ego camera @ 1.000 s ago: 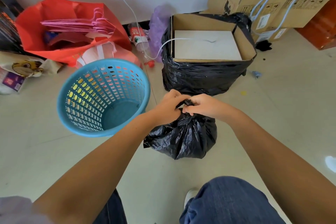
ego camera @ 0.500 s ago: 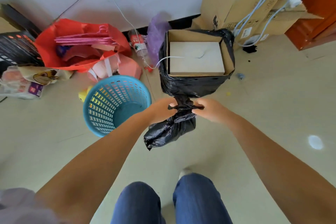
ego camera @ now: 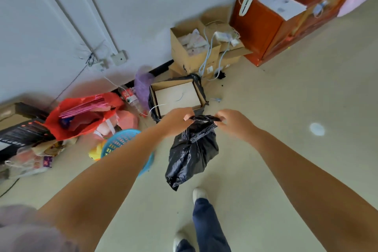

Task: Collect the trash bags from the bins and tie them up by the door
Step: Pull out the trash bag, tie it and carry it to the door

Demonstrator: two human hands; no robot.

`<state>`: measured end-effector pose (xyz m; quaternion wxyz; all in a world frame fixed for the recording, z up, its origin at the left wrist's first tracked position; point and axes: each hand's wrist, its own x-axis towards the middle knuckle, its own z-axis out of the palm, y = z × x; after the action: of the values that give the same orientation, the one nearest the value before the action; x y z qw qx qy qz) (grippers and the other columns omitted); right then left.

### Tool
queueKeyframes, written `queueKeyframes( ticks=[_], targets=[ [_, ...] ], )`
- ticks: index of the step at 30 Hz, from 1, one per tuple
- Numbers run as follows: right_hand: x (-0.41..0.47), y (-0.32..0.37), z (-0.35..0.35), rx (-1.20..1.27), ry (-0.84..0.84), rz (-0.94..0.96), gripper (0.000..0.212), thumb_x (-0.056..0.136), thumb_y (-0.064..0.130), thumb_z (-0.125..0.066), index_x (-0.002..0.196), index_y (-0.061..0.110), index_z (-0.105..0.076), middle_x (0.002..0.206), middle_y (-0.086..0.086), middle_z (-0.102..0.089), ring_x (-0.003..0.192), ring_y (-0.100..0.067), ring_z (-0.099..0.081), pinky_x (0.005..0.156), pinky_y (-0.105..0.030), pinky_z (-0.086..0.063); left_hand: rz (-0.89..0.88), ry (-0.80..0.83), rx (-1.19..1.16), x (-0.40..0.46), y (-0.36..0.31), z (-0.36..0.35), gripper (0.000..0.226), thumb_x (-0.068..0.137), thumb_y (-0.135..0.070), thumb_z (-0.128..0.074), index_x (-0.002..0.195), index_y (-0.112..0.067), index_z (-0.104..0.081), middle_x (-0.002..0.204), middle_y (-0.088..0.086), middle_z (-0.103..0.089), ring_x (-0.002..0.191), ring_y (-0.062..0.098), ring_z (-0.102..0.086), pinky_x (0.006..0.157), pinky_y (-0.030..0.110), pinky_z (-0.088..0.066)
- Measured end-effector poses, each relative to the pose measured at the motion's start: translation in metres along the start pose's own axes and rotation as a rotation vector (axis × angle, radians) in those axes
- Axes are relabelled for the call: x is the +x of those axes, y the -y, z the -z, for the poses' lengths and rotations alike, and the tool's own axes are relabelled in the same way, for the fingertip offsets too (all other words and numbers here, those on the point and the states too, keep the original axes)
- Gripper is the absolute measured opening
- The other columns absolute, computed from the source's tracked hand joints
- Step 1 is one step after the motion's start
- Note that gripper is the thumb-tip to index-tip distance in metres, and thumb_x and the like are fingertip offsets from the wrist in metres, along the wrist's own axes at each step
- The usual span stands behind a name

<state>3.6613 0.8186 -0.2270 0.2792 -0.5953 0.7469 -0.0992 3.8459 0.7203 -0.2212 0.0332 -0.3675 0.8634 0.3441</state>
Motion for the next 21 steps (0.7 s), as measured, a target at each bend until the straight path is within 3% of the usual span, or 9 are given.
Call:
queueKeyframes(
  ticks=[5,9,14,21],
  targets=[
    [-0.066,-0.031,0.068,0.023,-0.105,-0.081,0.010,0.093,0.016,-0.050,0.087,0.013,-0.058,0.075,-0.003,-0.049,0.070,-0.021,-0.045,0.059,-0.031,-0.030,-0.132,0.040,0.096,0.015,-0.092,0.011,0.021,0.096,-0.018,-0.046,0.110,-0.007,-0.057,0.111,0.012,-0.062,0.104,0.025,-0.054,0.083,0.030,-0.038],
    [-0.108,-0.081,0.101,0.073,-0.143,-0.188,0.028,0.093,0.017,-0.048,0.068,0.026,-0.043,0.069,0.002,-0.045,0.068,-0.020,-0.044,0.061,-0.031,-0.032,-0.226,0.132,0.158,0.049,-0.163,-0.007,0.023,0.097,-0.019,-0.045,0.112,-0.007,-0.057,0.110,0.010,-0.062,0.099,0.025,-0.055,0.087,0.035,-0.043],
    [-0.137,-0.171,0.142,0.088,-0.165,-0.273,0.014,0.094,0.018,-0.050,0.094,0.010,-0.061,0.093,-0.010,-0.064,0.088,-0.028,-0.058,0.080,-0.041,-0.049,-0.341,0.217,0.270,0.115,-0.250,-0.044,0.019,0.095,-0.020,-0.046,0.107,-0.010,-0.058,0.108,0.008,-0.063,0.102,0.025,-0.056,0.088,0.036,-0.044],
    [-0.143,-0.314,0.232,0.087,-0.189,-0.358,0.020,0.094,0.021,-0.049,0.104,0.010,-0.062,0.104,-0.010,-0.064,0.096,-0.028,-0.059,0.087,-0.044,-0.049,-0.378,0.260,0.254,0.235,-0.382,-0.084,0.018,0.096,-0.020,-0.046,0.105,-0.011,-0.058,0.108,0.006,-0.062,0.098,0.021,-0.053,0.081,0.028,-0.038]
  ],
)
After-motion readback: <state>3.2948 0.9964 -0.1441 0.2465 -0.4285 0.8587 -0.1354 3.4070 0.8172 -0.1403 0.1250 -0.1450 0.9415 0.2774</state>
